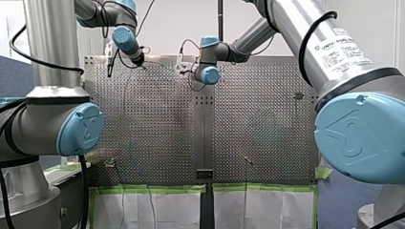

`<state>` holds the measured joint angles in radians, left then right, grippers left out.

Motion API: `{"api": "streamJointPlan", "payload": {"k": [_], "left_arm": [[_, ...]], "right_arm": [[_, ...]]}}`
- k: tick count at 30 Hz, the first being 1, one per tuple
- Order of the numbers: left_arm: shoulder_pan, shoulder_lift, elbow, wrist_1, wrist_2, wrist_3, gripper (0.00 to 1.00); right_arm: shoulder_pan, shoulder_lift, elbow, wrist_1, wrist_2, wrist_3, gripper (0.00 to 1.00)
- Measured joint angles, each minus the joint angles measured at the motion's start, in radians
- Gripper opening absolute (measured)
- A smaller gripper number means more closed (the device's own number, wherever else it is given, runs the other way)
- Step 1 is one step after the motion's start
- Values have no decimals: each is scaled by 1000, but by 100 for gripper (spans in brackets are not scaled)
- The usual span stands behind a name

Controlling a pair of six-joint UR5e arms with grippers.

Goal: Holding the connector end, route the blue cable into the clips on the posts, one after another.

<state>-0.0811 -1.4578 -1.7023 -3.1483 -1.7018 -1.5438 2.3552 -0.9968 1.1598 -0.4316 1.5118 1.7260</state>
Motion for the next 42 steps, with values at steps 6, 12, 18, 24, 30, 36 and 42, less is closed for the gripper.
{"api": "streamJointPlan", "payload": {"k": [6, 12, 18, 24, 30, 36, 42], "left_arm": [[-17, -53, 0, 6, 37, 57, 100], [-27, -72, 0, 39, 41, 112, 100], [-36, -72, 0, 65, 31, 147, 100], [-43, -45, 0, 52, 28, 151, 100], [-46, 2, 0, 11, 25, 129, 100], [-47, 6, 0, 22, 27, 121, 100], [-48, -33, 0, 29, 38, 113, 100]], "right_arm": [[-3, 0, 0, -1, 1, 0, 0], [-5, 0, 0, -2, 1, 0, 0], [-6, 0, 0, -4, 2, 1, 0], [-8, 0, 0, -4, 2, 1, 0], [-10, 1, 0, -4, 2, 3, 0], [-10, 1, 0, -4, -1, 3, 0], [-6, 2, 0, -4, -2, 3, 0]]}}
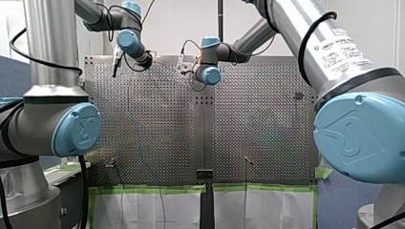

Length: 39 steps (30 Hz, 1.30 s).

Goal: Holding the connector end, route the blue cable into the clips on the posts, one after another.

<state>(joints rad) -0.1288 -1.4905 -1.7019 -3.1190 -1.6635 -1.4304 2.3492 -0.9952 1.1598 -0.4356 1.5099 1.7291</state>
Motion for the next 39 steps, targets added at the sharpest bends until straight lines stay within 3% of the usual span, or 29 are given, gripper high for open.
{"api": "streamJointPlan", "payload": {"k": [14, 25, 36, 39], "left_arm": [[-4, -65, 90, 17, -8, -39, 100], [-4, -128, 116, 51, -16, -47, 100], [1, -135, 128, 57, -34, -50, 100], [2, -135, 129, 58, -34, -51, 90]], "right_arm": [[3, 0, 0, 1, 0, 0, 0], [1, 0, 0, 1, -1, 0, 0], [-3, 1, -1, 2, -2, 0, 0], [-4, 1, 0, 3, -2, 0, 0]]}}
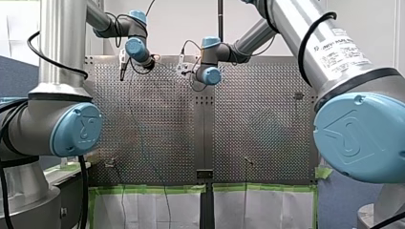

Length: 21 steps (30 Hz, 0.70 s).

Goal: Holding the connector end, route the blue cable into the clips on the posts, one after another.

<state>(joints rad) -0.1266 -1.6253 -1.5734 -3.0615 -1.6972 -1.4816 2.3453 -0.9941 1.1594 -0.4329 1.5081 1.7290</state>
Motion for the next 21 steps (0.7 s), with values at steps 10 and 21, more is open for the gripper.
{"api": "streamJointPlan", "payload": {"k": [10, 21], "left_arm": [[1, 0, 0, 7, -1, -19, 20], [-1, 0, 0, 9, -1, -42, 0]], "right_arm": [[-1, 1, 1, 3, -1, 0, 0], [-1, 1, 0, 9, -2, 0, 0]]}}
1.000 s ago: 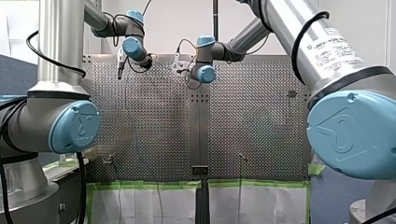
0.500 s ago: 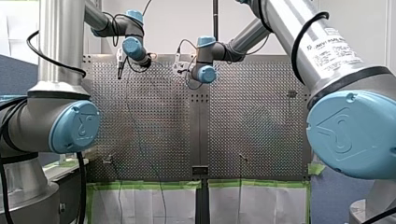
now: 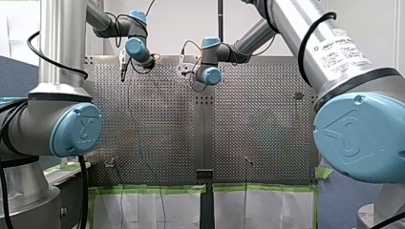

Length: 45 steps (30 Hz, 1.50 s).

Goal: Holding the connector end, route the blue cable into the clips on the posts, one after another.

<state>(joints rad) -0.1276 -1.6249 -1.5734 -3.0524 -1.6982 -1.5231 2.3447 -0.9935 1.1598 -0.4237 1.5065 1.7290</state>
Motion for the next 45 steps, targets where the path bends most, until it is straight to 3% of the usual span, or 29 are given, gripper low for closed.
{"api": "streamJointPlan", "payload": {"k": [27, 45], "left_arm": [[-10, -2, 0, 10, 6, -12, 0], [-59, -81, 0, -9, -45, -12, 0]], "right_arm": [[-1, 0, 3, 24, 0, -4, 0], [-19, 0, 49, 46, 0, -9, 0]]}}
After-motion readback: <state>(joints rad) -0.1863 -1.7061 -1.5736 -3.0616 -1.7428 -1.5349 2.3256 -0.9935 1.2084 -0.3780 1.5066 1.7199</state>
